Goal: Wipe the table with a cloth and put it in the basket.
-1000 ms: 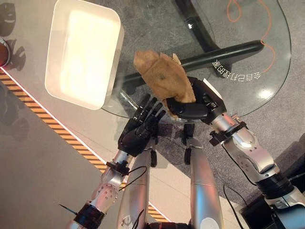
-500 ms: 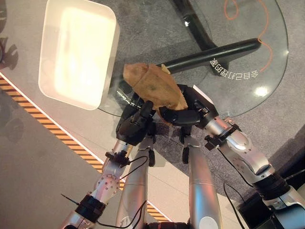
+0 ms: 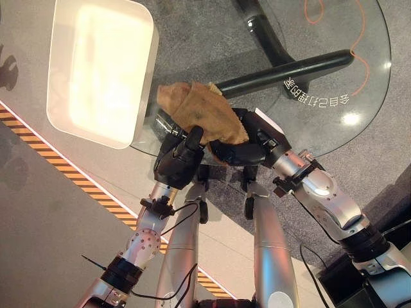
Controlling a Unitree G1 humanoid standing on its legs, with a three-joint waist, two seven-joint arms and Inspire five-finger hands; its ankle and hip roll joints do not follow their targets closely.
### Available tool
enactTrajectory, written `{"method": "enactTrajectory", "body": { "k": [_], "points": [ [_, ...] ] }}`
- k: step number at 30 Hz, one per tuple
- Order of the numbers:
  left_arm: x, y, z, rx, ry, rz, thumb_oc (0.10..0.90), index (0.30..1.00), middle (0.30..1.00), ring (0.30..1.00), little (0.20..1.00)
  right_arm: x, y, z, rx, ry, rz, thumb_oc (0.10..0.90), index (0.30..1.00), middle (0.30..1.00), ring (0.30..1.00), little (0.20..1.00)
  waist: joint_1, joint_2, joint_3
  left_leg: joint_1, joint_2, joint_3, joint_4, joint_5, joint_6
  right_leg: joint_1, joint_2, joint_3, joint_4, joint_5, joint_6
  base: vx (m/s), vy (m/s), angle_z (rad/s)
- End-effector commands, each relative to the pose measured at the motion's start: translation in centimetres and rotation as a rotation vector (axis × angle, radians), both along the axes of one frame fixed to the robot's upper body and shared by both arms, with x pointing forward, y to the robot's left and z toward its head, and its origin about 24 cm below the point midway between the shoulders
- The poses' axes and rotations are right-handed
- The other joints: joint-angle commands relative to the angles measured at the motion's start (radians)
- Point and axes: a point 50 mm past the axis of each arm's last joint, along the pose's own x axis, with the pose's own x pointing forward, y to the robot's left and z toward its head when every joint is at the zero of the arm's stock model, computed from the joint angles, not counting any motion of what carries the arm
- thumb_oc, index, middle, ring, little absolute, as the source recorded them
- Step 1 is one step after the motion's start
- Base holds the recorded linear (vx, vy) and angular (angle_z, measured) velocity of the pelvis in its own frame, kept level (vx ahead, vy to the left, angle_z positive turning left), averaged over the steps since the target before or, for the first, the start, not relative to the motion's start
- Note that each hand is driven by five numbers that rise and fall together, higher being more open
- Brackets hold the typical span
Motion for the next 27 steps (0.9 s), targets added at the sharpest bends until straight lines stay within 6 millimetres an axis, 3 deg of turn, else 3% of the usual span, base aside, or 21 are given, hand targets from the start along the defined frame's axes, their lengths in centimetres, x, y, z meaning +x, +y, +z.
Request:
{"method": "enactTrajectory", "body": {
  "k": [1, 13, 27],
  "points": [
    [-1.8, -2.3, 5.3, -0.063, -0.291, -0.138, 0.8, 0.9, 0.9, 0.9, 0.9, -3.9, 4.4, 2.6, -0.08, -0.191, 0.247, 0.1, 0.3, 0.3, 0.3, 0.2, 0.023, -0.002, -0.027, 0.04, -0.066, -0.012, 0.019, -0.076, 0.022, 0.033, 0.061, -0.026, -0.099, 0.055, 0.007, 0.0, 0.034, 0.01],
    [-1.8, -2.6, 5.5, -0.04, -0.265, -0.084, 0.8, 0.9, 0.9, 0.9, 0.9, -3.5, 5.3, 2.0, -0.267, -0.225, 0.131, 0.1, 0.3, 0.3, 0.3, 0.2, 0.029, -0.001, -0.027, 0.045, -0.074, -0.01, -0.003, -0.063, 0.026, 0.036, 0.064, -0.021, -0.113, 0.062, 0.009, 0.0, 0.025, 0.0],
    [-1.8, -3.6, 5.8, -0.079, -0.291, -0.114, 0.8, 0.9, 0.9, 0.9, 0.9, -5.1, 8.5, 1.1, -0.214, -0.058, 0.413, 0.1, 0.3, 0.3, 0.3, 0.2, 0.046, 0.006, -0.027, 0.05, -0.085, -0.015, -0.02, -0.054, 0.031, 0.038, 0.06, -0.025, -0.124, 0.07, 0.011, 0.0, 0.008, 0.01]
  ]
}}
